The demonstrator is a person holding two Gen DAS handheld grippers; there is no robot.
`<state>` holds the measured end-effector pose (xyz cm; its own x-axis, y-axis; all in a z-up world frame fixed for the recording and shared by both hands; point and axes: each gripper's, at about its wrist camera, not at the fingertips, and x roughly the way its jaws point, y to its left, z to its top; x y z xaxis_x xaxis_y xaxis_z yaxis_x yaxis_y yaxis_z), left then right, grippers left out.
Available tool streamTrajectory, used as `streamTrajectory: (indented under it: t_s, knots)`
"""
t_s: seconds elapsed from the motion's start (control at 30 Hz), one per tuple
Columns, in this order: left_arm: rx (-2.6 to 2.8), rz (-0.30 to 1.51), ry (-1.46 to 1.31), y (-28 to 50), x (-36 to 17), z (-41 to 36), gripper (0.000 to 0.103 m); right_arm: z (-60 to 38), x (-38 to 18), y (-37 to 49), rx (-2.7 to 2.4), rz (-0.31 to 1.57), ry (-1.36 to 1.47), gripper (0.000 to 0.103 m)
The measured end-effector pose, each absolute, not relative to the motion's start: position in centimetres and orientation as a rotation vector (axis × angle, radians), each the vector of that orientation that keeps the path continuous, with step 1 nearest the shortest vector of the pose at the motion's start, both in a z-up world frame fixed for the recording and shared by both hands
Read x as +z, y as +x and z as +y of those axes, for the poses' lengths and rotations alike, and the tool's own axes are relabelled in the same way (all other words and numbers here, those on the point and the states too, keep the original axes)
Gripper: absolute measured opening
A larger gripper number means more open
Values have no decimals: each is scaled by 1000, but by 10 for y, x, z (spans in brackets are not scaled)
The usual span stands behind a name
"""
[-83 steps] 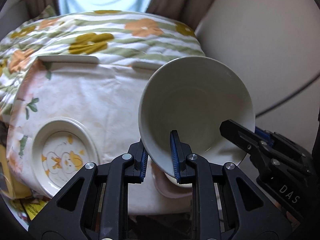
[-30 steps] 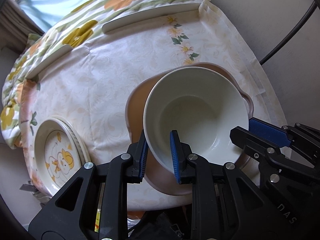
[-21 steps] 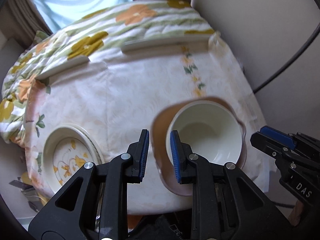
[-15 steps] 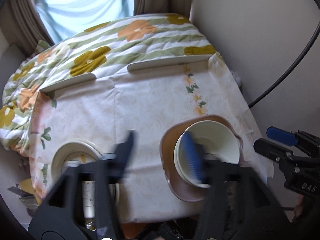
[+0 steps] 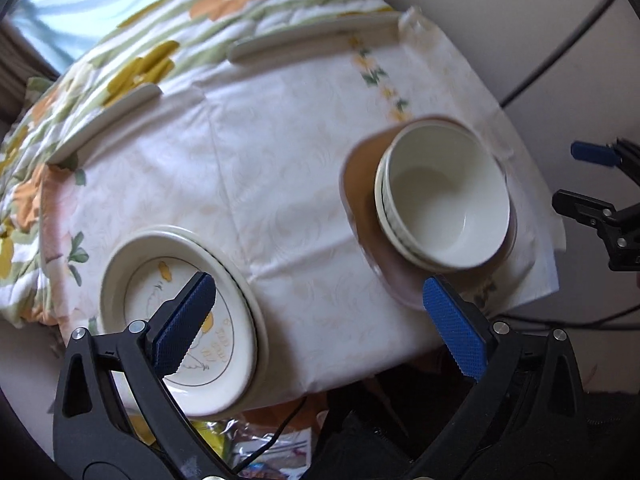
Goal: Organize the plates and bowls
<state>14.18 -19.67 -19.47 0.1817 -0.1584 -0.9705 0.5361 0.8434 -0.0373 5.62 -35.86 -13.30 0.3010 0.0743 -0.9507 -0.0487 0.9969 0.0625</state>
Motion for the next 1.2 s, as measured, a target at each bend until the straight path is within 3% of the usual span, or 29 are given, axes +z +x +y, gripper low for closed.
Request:
streamTrajectory:
  t_s: [0.23,0.3,0.43,0.53,0.6,0.73,1.2]
  knots:
    - [-554,1404,400,145,-236,-214,96,-353,-182,68,121,1428,-17,84]
    - [-566,1427,407,146,-244,-220,91,-348,-192,72,139,1467,-46,78]
    - [-589,1469,413,148,-259,-231,72,-339,-207,80,185,1520,-73,62]
    - [-613,1506,418,145,-273,-242,50,-334,-217,84,214,1546,-67,51]
    - [-635,1518,402,142,-280,-248,41,-333,-225,84,250,1559,-27,35]
    - [-655,1518,377,136,-291,-257,22,-333,-237,83,297,1559,44,23]
    - [-625,1358,431,124,-272,-260,18,-333,-232,73,331,1444,44,19]
